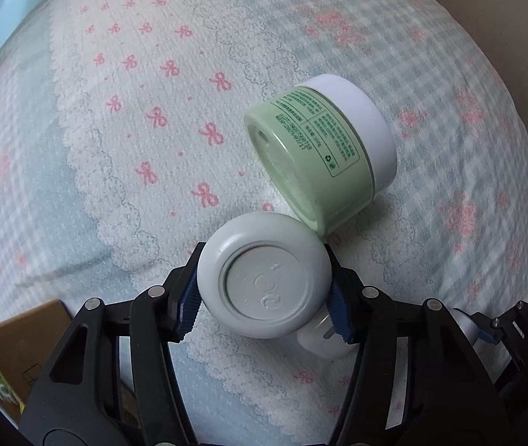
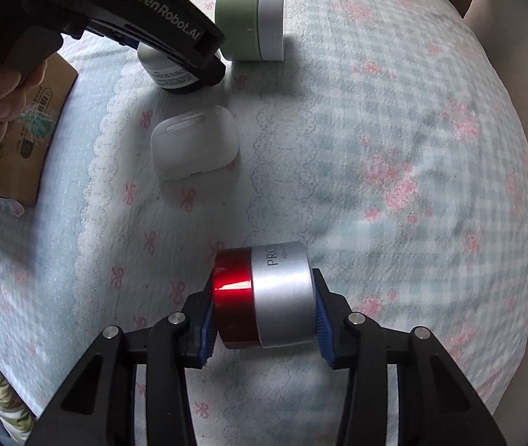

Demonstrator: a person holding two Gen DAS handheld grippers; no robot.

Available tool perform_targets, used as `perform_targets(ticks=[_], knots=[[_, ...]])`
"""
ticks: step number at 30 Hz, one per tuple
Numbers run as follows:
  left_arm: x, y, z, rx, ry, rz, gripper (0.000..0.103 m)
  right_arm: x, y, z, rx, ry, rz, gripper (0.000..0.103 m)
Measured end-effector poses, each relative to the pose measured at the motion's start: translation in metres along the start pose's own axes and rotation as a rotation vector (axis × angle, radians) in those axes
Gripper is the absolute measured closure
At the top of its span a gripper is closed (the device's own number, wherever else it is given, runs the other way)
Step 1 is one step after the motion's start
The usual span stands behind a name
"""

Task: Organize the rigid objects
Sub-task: 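Grasp the white jar with the left tool while the right tool grasps the red-silver cylinder, then carry the white jar and red-silver cylinder into the cardboard box and release both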

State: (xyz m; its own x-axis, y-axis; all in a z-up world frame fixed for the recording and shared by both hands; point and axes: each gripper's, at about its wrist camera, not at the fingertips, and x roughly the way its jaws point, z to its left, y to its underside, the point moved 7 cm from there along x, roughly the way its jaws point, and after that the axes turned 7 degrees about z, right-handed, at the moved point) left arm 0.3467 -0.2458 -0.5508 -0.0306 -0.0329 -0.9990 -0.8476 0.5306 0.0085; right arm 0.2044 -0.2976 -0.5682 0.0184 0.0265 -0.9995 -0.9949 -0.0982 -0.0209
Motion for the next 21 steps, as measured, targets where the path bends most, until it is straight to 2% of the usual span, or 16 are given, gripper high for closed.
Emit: perform_targets(ticks=[6,11,15,21], knots=[[-0.029,0.008,-0.002,0.001,-0.012,-0.046,0.049,-0.022,0.007,-0.014,0.017,-0.011,-0.029,0.064],[-0.066,0.022,-0.004,-0.041,0.002,-0.086,0.049,-0.055,0.008,-0.025,0.032,-0.008,-0.067,0.064],[-0.105,0.037,-0.011,-0.080,0.004,-0.127,0.049,-0.094,0.015,-0.030,0.043,-0.005,-0.107,0.064],[-0.179,0.062,-0.014,-0.140,0.004,-0.222,0.049,-0.164,0.036,-0.015,0.026,0.003,-0.182,0.064]])
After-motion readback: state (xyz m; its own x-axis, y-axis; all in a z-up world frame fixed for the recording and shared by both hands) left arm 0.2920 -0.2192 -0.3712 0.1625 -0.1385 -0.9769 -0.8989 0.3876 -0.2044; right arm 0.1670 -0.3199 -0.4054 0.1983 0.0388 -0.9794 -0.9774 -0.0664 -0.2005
